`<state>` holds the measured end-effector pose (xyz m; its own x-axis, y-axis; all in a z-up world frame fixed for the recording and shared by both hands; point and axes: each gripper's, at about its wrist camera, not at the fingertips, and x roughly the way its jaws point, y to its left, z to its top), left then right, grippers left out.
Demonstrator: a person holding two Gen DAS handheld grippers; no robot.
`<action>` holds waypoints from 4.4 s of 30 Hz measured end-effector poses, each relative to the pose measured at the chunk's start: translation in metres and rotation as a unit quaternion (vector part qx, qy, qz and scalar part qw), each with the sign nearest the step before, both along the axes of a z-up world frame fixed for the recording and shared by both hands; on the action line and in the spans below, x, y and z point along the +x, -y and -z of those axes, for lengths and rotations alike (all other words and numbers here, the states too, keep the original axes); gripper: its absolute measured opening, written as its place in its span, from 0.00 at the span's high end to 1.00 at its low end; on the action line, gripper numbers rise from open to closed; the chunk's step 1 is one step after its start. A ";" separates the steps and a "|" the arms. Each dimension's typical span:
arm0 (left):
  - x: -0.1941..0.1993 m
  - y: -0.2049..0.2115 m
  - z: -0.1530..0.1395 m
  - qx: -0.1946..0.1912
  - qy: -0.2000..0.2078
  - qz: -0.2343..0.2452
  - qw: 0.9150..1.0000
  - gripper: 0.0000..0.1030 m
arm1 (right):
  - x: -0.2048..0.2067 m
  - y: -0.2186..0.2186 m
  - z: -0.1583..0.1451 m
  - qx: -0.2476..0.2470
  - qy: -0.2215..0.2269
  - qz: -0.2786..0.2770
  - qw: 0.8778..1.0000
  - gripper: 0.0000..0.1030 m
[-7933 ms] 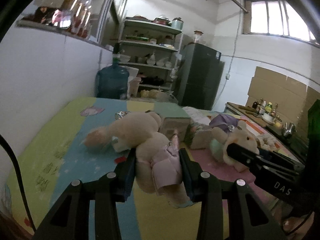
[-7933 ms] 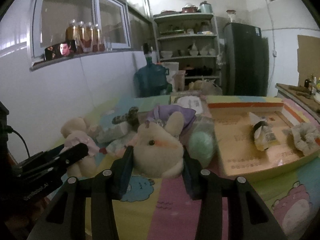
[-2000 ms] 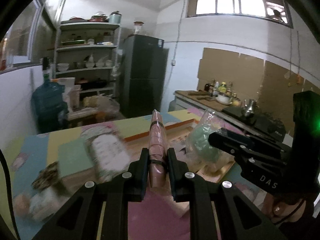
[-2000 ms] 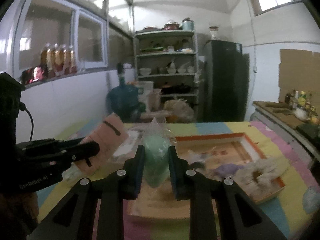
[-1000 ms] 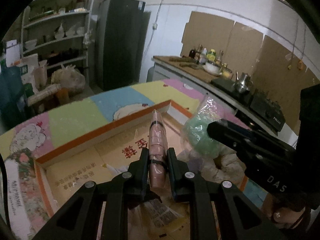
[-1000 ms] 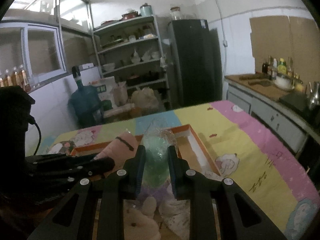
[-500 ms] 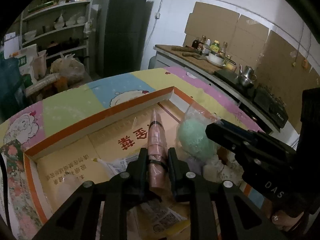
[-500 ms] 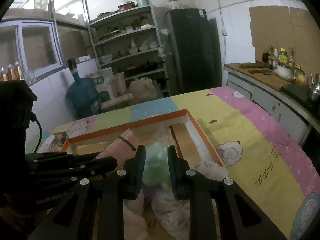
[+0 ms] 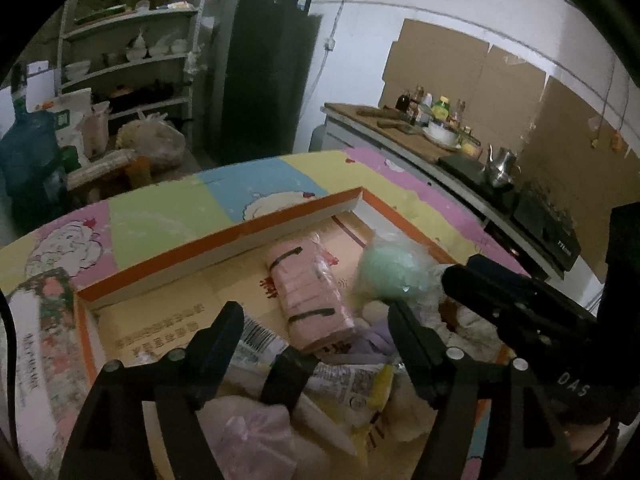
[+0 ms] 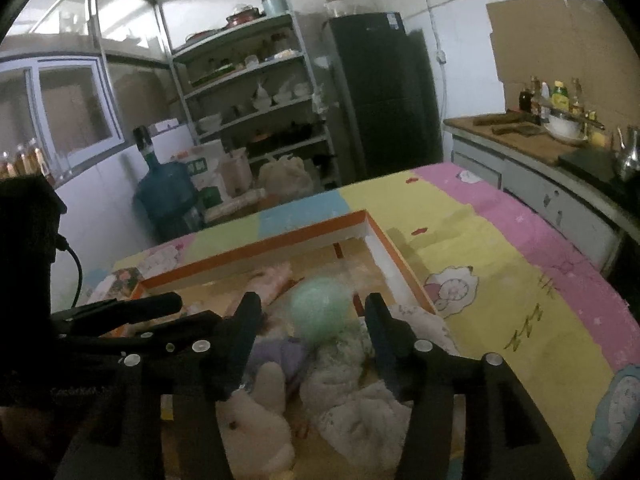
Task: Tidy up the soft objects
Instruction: 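Lower the pink tube and green ball into the tray and open both grippers, then move both grippers back to the pile of soft items, then grasp the bagged bread roll with the left gripper while the right grasps the white-green packet, then carry the bread roll in the left gripper while the right carries the packet to the tray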
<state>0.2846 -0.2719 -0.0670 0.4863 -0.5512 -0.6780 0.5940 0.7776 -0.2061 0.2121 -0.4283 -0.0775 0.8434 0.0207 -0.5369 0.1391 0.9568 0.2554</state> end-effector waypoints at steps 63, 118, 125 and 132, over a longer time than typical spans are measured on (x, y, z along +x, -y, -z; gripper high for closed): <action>-0.036 -0.402 0.039 0.021 -0.025 -0.257 0.966 0.20 | 0.025 -0.386 0.044 -0.016 -0.112 -0.232 0.966 0.42; -0.082 -0.109 -0.068 -0.051 0.128 -0.030 0.990 0.50 | -0.062 -0.124 -0.053 -0.055 0.046 -0.064 0.995 0.45; -0.042 -0.047 -0.050 -0.042 0.084 -0.008 0.996 0.50 | -0.050 -0.059 -0.035 -0.060 0.020 -0.017 0.998 0.45; 0.000 -0.011 -0.020 -0.006 0.042 -0.024 0.999 0.50 | -0.034 -0.022 -0.006 -0.041 -0.015 -0.001 0.999 0.45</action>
<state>0.2843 -0.2614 -0.0468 0.5672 -0.5335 -0.6274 0.5715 0.8035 -0.1666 0.1783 -0.4059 -0.0711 0.8270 -0.0224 -0.5618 0.1428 0.9748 0.1714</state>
